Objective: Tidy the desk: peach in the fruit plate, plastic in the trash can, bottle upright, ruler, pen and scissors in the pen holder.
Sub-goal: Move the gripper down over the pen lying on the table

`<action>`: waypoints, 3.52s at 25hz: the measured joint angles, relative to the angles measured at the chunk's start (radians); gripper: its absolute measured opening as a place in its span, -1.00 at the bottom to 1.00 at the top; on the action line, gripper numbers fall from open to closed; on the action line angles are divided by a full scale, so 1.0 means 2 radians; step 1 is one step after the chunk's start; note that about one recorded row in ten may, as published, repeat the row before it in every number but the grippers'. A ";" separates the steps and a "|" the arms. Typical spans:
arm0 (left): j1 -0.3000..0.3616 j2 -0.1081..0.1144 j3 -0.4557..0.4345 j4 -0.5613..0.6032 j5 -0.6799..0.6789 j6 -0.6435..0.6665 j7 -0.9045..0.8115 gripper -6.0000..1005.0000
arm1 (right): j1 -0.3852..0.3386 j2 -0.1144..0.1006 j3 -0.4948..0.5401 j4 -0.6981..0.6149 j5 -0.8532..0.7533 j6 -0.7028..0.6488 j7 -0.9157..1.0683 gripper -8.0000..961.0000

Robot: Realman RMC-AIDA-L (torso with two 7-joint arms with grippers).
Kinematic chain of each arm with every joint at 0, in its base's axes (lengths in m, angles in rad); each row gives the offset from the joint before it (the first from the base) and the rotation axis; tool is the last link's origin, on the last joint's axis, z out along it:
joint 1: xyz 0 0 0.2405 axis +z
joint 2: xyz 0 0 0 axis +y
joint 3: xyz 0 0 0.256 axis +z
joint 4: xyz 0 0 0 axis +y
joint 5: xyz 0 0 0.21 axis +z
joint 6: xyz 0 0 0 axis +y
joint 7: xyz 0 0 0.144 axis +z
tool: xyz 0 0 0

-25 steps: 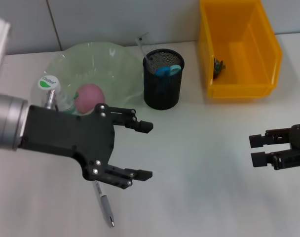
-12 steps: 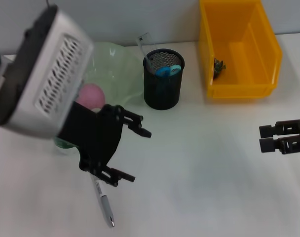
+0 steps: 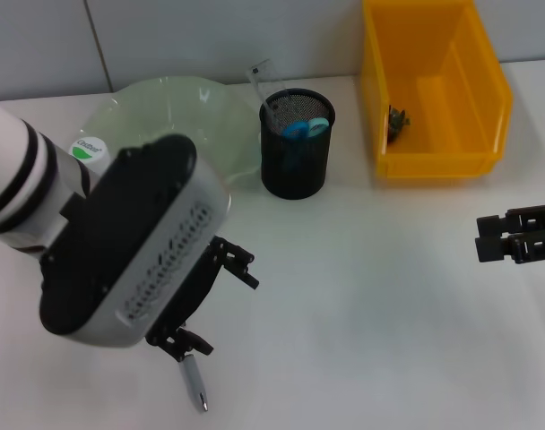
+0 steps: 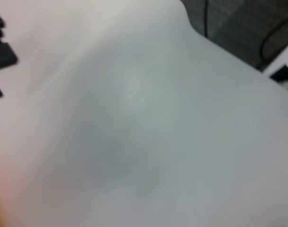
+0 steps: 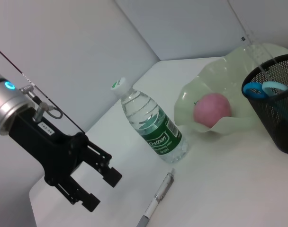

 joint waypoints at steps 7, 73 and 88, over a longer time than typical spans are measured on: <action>0.002 -0.001 0.049 -0.019 0.045 -0.032 0.025 0.59 | 0.001 0.000 -0.004 -0.001 0.000 0.002 0.007 0.58; -0.046 -0.001 0.207 -0.124 0.114 -0.106 0.082 0.28 | 0.003 0.000 -0.006 0.000 -0.012 0.008 0.007 0.58; -0.047 -0.001 0.209 -0.133 0.117 -0.118 0.085 0.14 | 0.004 0.000 -0.006 -0.001 -0.012 0.006 0.007 0.58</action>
